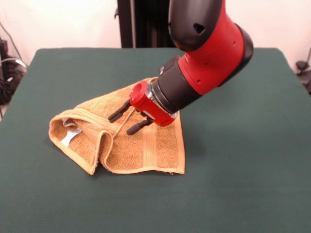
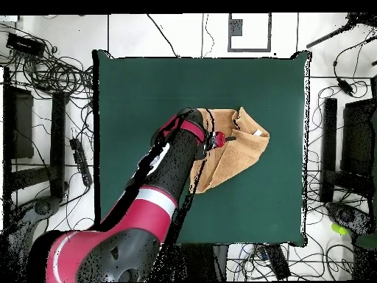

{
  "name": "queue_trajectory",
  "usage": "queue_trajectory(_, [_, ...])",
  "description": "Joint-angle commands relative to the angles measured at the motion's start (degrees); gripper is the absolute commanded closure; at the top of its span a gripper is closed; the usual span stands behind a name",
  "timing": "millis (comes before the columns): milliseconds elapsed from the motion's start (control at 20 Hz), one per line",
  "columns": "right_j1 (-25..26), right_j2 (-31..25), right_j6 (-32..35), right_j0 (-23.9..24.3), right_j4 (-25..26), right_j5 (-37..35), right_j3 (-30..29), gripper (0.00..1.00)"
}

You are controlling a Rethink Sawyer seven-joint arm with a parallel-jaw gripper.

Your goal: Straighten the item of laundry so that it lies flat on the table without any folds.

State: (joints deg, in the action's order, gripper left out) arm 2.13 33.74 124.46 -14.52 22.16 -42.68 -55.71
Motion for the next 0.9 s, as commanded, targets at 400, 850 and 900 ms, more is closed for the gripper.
queue_trajectory(400, [0.87,-3.40,6.30,-0.90,-0.12,0.72,-0.07,0.00])
queue_trajectory(850, [-2.39,-3.80,3.09,0.99,2.11,6.17,-5.34,0.00])
queue_trajectory(900, [-2.92,-3.70,2.24,1.39,2.50,6.49,-5.65,0.00])
